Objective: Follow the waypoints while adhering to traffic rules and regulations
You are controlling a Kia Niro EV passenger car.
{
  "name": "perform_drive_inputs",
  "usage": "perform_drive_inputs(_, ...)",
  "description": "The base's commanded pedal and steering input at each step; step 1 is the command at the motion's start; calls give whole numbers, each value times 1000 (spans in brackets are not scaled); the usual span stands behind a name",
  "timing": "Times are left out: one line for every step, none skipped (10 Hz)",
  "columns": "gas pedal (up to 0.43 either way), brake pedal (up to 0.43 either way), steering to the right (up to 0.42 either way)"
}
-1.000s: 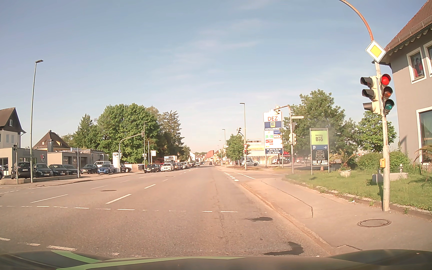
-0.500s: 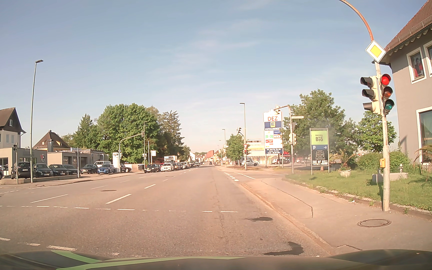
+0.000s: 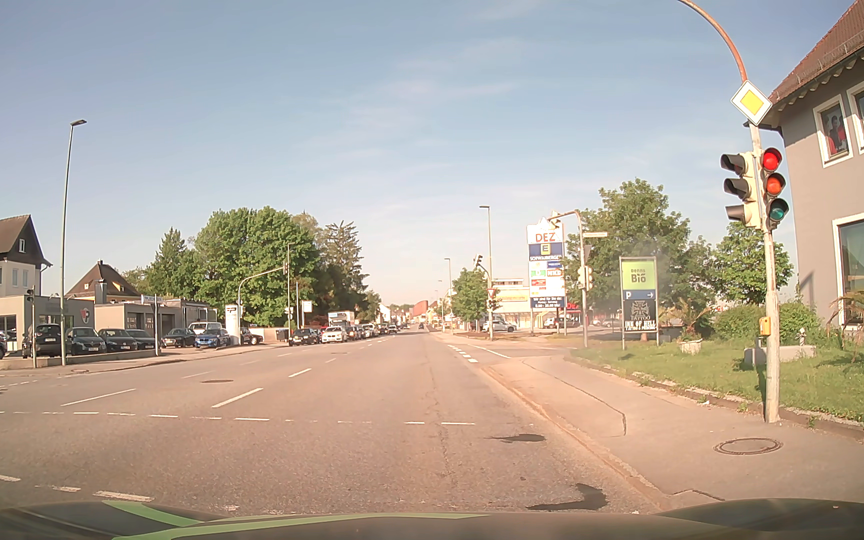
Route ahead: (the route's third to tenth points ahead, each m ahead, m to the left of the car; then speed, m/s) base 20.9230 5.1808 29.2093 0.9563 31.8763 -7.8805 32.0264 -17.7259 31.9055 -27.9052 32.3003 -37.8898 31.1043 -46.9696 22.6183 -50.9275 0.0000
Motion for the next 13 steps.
perform_drive_inputs(0, 104, 2)
perform_drive_inputs(0, 0, 2)
perform_drive_inputs(0, 0, 2)
perform_drive_inputs(0, 0, 2)
perform_drive_inputs(8, 0, 2)
perform_drive_inputs(110, 0, 2)
perform_drive_inputs(150, 0, 2)
perform_drive_inputs(177, 0, 2)
perform_drive_inputs(228, 0, 2)
perform_drive_inputs(260, 0, 2)
perform_drive_inputs(268, 0, 2)
perform_drive_inputs(287, 0, 2)
perform_drive_inputs(311, 0, 2)
